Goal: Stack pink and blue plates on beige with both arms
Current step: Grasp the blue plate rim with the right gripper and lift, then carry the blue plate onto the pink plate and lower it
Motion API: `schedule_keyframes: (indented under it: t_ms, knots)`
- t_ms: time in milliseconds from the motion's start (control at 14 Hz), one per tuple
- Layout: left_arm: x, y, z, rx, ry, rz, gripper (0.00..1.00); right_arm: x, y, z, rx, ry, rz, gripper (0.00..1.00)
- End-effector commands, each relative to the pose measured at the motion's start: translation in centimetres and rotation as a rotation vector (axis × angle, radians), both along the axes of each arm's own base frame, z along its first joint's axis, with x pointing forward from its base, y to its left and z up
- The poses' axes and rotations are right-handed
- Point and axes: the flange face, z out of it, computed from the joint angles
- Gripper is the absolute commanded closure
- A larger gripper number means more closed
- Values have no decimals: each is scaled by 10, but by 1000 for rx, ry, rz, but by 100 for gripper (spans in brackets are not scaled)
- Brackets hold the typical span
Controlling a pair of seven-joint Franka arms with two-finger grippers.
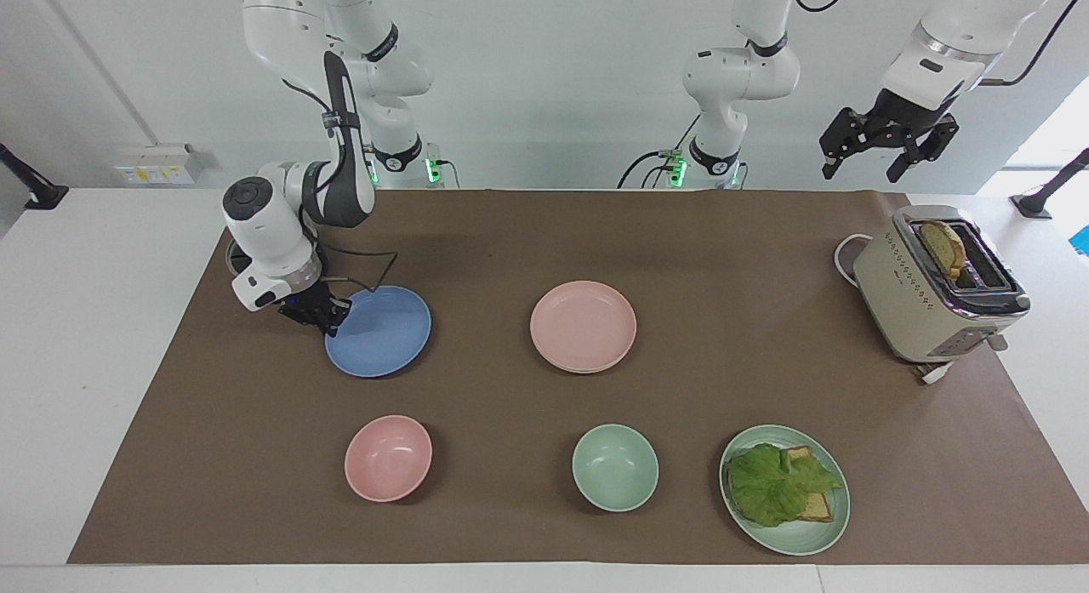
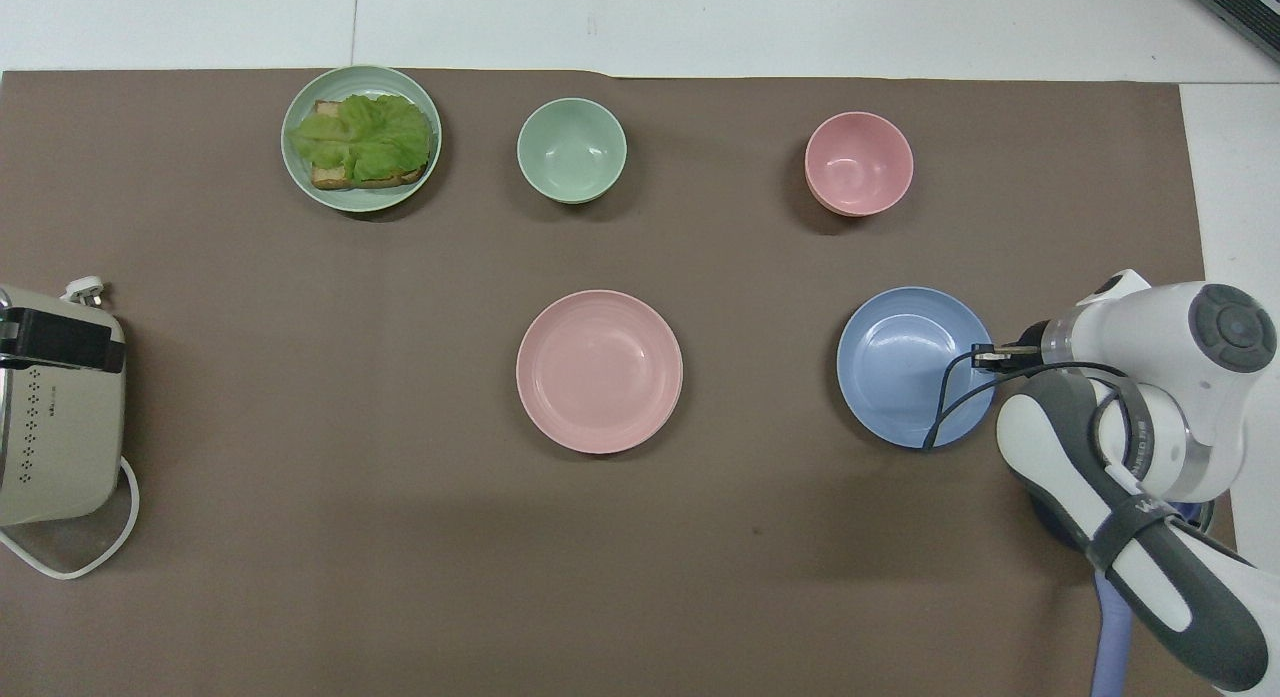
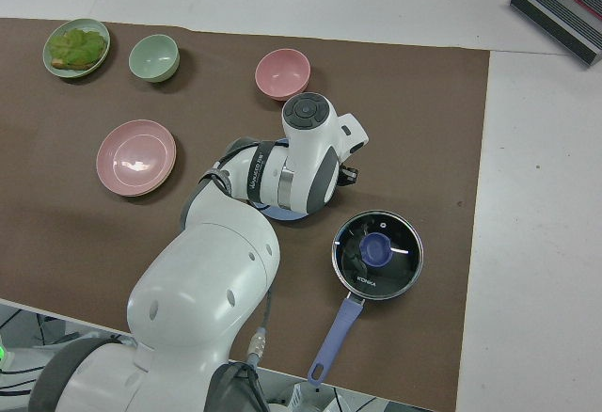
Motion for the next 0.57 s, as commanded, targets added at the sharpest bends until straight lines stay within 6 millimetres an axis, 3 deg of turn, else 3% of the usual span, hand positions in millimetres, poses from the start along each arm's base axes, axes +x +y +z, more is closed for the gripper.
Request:
schedule_keyframes:
  t_ms: [0,500]
  knots:
    - [-8,4,1,7,5,-5,0,-5,0,1,21,-2,12,100]
    - [-9,4,1,7,2,-5,0,-7,20,76,30,-22,47,100]
